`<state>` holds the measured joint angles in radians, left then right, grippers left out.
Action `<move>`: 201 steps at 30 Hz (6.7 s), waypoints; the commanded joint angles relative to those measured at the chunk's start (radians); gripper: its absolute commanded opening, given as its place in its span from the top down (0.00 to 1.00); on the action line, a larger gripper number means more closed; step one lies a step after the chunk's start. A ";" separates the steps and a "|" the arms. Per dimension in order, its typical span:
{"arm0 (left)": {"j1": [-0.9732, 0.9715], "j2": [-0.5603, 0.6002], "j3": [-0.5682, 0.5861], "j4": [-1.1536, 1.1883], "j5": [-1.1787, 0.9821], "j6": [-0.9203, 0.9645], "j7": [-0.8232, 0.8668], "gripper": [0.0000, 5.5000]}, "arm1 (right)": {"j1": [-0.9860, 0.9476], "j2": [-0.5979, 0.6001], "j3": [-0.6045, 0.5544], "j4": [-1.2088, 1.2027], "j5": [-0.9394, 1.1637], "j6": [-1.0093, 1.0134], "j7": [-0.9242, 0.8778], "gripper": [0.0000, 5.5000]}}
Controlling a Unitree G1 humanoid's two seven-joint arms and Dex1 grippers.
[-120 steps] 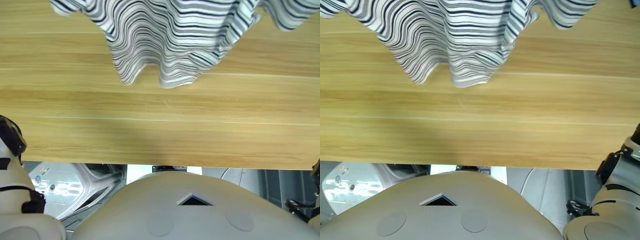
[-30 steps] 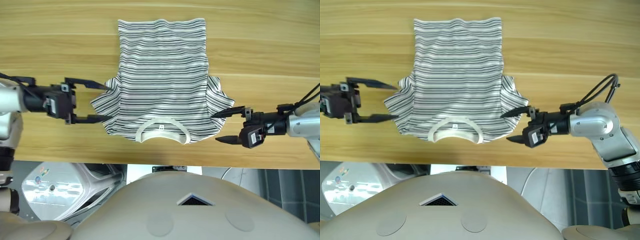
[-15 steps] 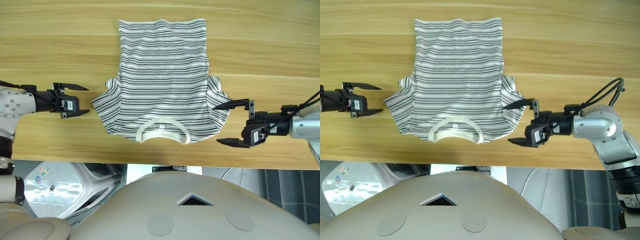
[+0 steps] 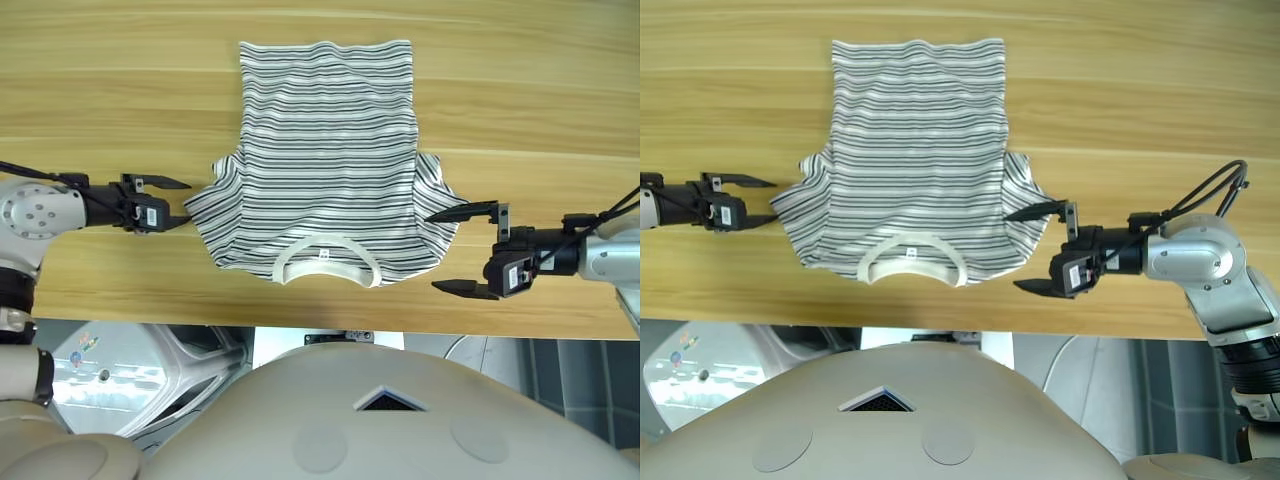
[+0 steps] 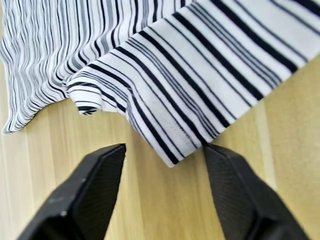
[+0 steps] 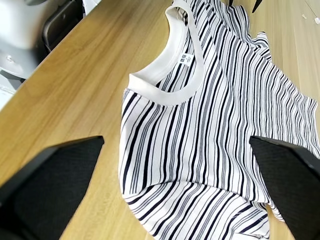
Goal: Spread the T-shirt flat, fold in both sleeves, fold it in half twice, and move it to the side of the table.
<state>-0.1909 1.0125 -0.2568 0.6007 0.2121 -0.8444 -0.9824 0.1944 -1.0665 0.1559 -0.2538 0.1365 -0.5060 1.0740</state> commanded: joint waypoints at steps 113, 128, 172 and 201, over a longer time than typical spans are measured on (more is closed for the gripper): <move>0.120 -0.262 0.094 -0.350 -0.294 0.215 -0.017 0.14 | -0.182 0.059 -0.038 0.584 -0.534 -0.026 -0.327 0.02; 0.077 -0.292 0.080 -0.268 -0.261 0.181 0.007 0.14 | -0.210 0.093 0.061 0.553 -0.502 -0.041 -0.328 0.02; 0.102 -0.287 0.084 -0.314 -0.242 0.170 0.035 0.13 | -0.186 0.111 0.143 0.419 -0.486 0.029 -0.296 0.63; 0.097 -0.304 0.071 -0.311 -0.238 0.176 0.039 0.13 | -0.113 0.108 0.048 0.129 -0.534 0.073 -0.346 1.00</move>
<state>-0.0873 0.7096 -0.1799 0.2860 -0.0410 -0.6709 -0.9497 0.1052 -0.9656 0.1966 -0.0997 -0.3822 -0.4411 0.7218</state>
